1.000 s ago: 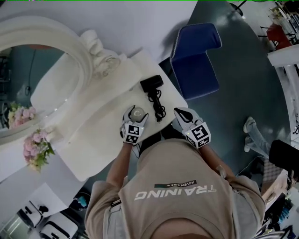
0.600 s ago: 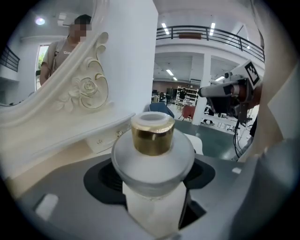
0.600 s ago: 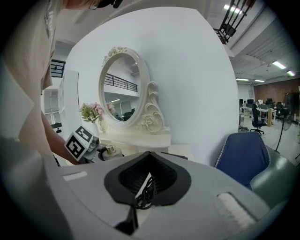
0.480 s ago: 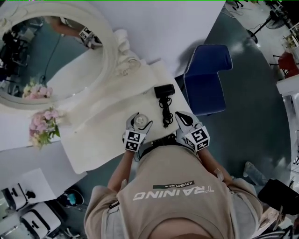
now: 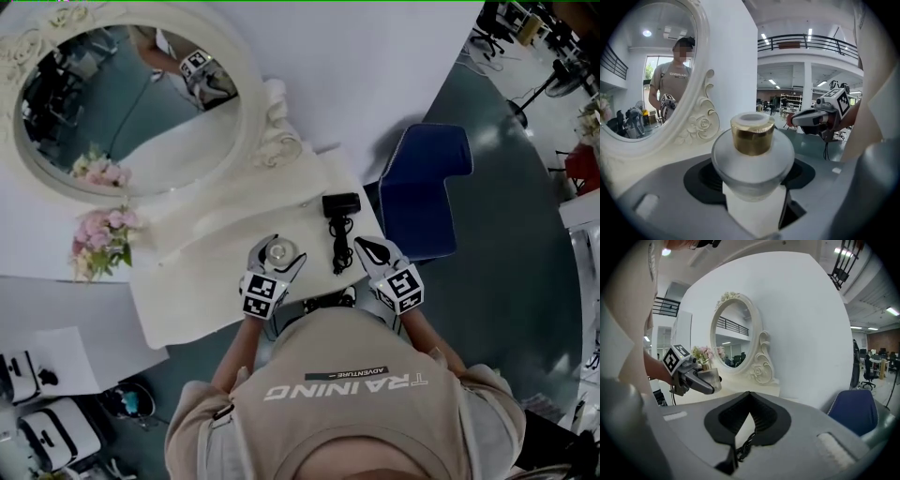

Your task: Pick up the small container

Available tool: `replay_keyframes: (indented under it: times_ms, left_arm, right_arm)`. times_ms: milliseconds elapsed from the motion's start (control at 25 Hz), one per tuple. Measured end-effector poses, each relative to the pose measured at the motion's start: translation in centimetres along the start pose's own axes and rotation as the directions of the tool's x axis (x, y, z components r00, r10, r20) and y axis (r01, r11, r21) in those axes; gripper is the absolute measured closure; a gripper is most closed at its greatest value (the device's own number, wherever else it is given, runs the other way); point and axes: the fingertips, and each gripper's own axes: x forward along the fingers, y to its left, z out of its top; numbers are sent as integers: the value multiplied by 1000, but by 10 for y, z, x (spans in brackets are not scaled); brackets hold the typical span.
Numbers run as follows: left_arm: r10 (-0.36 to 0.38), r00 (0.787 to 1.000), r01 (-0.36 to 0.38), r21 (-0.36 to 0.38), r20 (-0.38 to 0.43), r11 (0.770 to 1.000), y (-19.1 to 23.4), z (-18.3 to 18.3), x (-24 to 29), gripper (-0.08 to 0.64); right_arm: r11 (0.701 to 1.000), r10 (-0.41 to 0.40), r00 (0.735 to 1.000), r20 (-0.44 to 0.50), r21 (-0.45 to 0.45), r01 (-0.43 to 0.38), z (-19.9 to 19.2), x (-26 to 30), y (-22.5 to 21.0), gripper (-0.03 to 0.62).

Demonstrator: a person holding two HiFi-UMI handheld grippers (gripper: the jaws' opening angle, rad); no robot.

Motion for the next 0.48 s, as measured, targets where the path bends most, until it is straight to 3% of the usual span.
replay_keyframes:
  times_ms: [360, 480]
  left_arm:
    - [21, 999, -22, 40, 35, 999, 13, 31, -14, 209]
    - [20, 998, -22, 23, 63, 999, 13, 43, -17, 209]
  right_arm:
    - [1000, 5, 997, 73, -4, -5, 34, -6, -8, 589]
    - [1000, -5, 995, 97, -6, 6, 45, -9, -11, 589]
